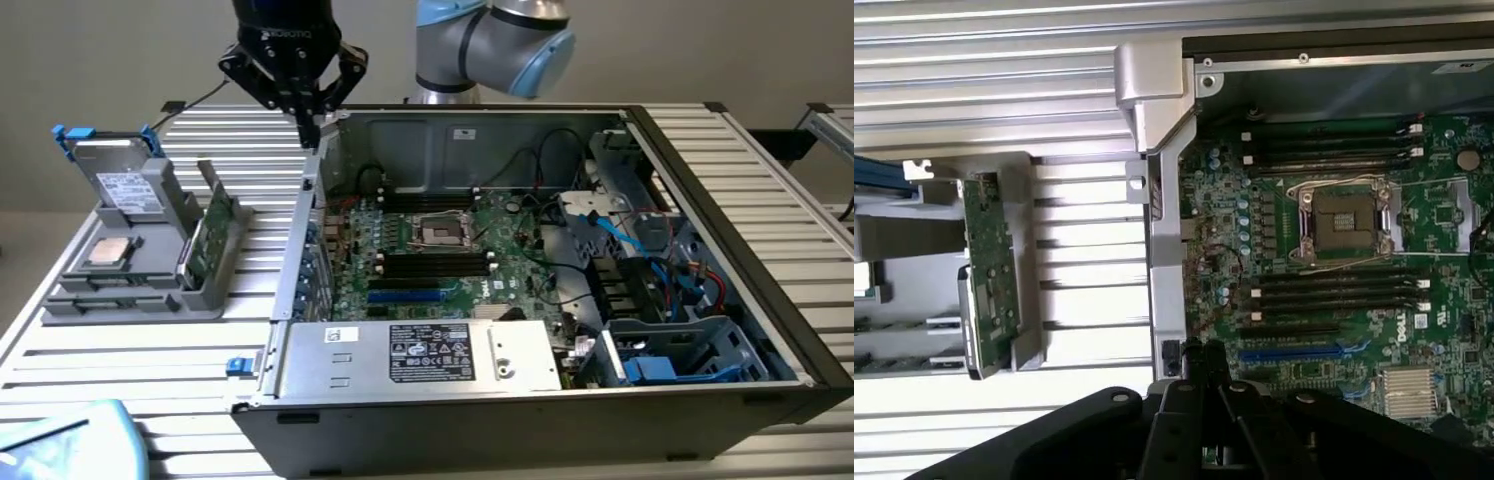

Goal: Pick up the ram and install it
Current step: 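Reach for the ram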

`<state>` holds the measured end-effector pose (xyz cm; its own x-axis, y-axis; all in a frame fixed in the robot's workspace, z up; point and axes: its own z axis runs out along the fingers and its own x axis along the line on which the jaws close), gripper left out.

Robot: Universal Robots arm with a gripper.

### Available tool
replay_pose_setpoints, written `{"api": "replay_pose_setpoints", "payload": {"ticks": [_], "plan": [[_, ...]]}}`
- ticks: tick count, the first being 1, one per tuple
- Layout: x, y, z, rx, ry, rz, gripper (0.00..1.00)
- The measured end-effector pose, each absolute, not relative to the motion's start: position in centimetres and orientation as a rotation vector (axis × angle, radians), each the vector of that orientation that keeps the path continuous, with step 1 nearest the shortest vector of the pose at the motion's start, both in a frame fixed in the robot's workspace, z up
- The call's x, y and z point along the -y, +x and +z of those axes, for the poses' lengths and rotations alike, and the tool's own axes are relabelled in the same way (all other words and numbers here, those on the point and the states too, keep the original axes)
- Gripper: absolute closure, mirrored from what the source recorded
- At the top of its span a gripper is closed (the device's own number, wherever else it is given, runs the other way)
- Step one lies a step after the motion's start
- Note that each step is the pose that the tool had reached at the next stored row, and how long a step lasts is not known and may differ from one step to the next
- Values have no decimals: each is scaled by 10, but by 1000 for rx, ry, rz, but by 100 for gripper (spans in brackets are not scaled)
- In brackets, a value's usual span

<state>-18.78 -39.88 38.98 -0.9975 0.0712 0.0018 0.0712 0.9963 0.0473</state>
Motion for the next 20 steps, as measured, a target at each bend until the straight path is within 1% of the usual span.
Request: {"api": "replay_pose_setpoints", "payload": {"ticks": [20], "plan": [[399, -279, 378, 3128, -112, -73, 89]]}}
